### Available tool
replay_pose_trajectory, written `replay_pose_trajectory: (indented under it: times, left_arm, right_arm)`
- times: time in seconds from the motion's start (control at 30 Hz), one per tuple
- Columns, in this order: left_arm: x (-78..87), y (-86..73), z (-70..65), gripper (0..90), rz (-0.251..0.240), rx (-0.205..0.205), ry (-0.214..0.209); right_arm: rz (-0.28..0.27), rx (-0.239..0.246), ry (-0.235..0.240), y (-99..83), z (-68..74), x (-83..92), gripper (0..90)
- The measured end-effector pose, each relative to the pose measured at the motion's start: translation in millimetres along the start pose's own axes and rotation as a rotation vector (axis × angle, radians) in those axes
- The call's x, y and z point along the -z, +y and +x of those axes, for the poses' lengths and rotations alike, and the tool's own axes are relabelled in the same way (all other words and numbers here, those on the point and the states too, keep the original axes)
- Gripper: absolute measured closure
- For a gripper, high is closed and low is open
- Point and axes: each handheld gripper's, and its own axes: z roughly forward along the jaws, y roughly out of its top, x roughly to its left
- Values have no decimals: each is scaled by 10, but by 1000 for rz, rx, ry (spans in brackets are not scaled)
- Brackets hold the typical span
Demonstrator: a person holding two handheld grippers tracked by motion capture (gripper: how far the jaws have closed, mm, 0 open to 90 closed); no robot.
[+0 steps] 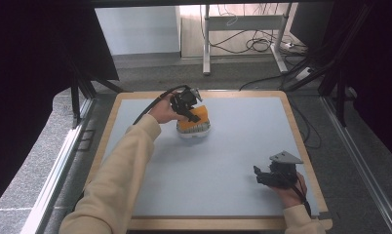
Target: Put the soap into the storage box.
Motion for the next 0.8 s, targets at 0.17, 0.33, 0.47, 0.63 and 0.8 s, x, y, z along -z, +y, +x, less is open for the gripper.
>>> replay_pose_trajectory:
  times: [0.17, 0.33, 0.47, 0.63, 0.8]
  left_arm:
    - [-87, 2, 30, 619, 31, -28, -22]
    - [-136, -2, 39, 619, 32, -42, -35]
    - [-182, -14, 58, 619, 34, -30, -47]
    - [-260, -35, 77, 618, 49, -36, -66]
    - [-303, -55, 117, 617, 59, -25, -72]
  right_arm:
    - [1, -2, -3, -4, 0, 6, 148]
    - [1, -4, -3, -7, -6, 13, 147]
    - [0, -4, -2, -9, -8, 13, 148]
    - [2, -4, -3, -10, -10, 18, 147]
    - [1, 0, 0, -8, -3, 17, 148]
